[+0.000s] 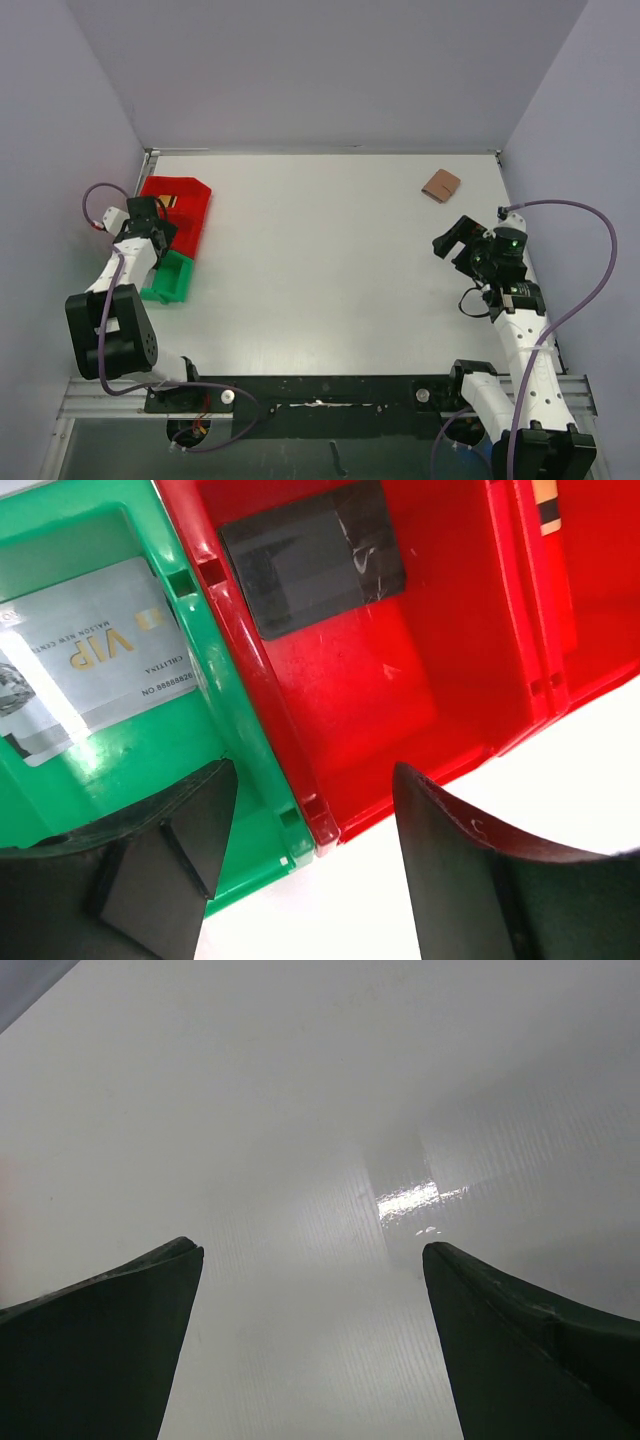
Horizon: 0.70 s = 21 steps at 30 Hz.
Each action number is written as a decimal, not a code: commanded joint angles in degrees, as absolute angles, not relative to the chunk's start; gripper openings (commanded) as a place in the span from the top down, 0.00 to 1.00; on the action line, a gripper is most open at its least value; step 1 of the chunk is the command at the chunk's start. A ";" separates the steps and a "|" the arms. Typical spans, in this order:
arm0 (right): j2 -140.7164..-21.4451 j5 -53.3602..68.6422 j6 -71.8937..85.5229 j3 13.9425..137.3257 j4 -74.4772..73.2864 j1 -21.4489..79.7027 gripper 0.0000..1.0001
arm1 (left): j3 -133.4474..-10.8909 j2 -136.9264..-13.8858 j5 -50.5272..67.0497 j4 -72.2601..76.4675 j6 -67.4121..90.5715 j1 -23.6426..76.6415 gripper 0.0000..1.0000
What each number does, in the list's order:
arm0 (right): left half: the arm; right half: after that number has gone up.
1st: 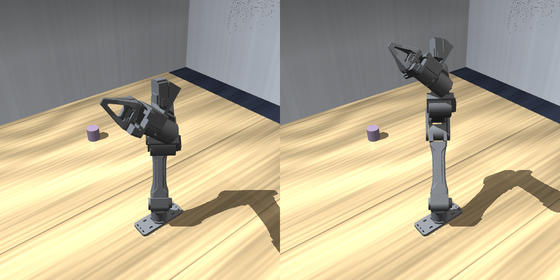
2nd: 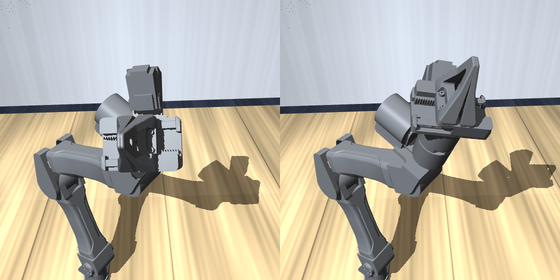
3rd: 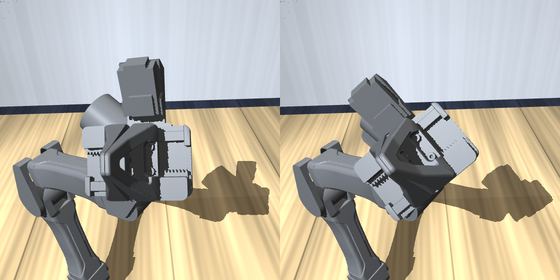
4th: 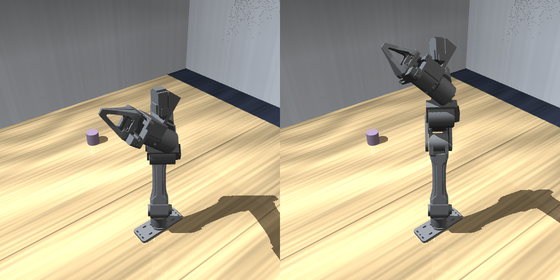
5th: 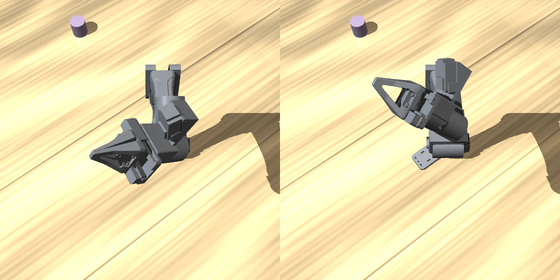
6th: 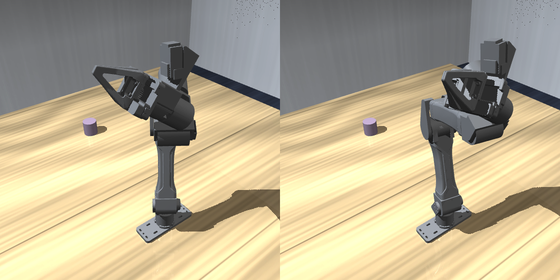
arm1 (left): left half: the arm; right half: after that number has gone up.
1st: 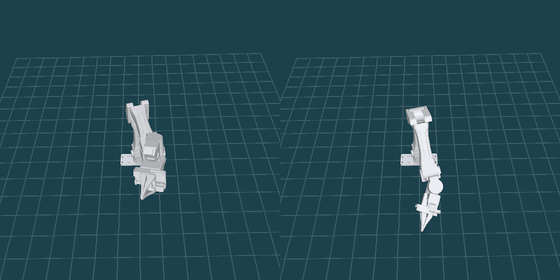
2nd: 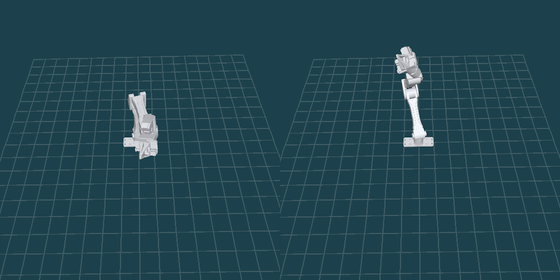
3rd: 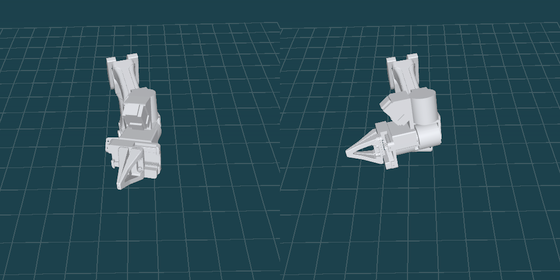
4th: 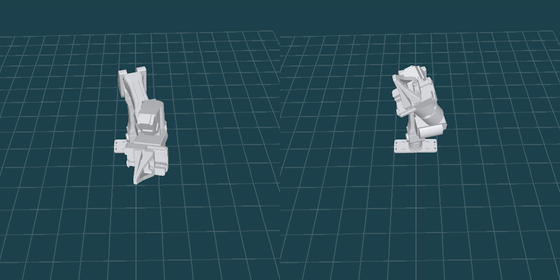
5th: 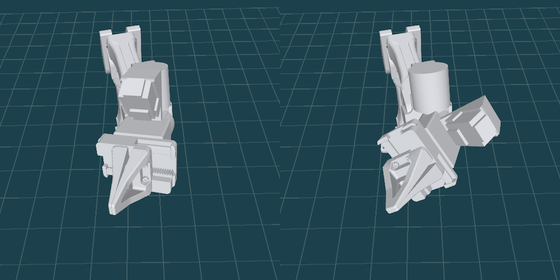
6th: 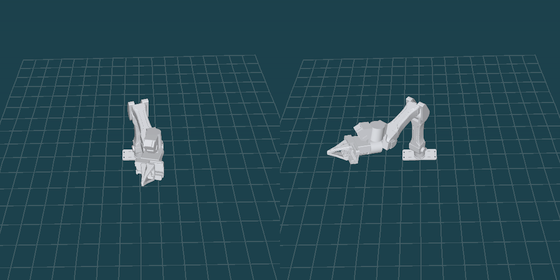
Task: Take the credit cards out of the card holder
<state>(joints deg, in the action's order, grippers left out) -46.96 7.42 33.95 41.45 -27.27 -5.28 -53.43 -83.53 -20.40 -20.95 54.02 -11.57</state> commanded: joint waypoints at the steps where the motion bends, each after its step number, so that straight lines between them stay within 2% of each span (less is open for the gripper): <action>1: -48.23 5.57 34.95 44.08 -27.10 -5.60 0.02 | -55.48 -85.99 -18.09 -17.11 53.61 -12.07 0.40; 10: -50.26 3.79 35.60 46.04 -30.50 -5.55 0.02 | -53.77 -85.69 -15.46 -14.88 51.88 -12.01 0.62; 15: -50.20 2.36 35.68 46.14 -31.15 -5.60 0.02 | -51.98 -83.97 -13.74 -14.21 50.83 -12.02 0.69; 21: -50.47 1.44 35.60 46.23 -31.87 -5.61 0.02 | -49.39 -81.44 -10.51 -13.10 50.27 -11.68 0.71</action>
<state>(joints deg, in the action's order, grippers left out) -50.46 3.16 35.22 43.64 -31.99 -5.28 -50.48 -84.97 -14.22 -16.88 51.62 -11.84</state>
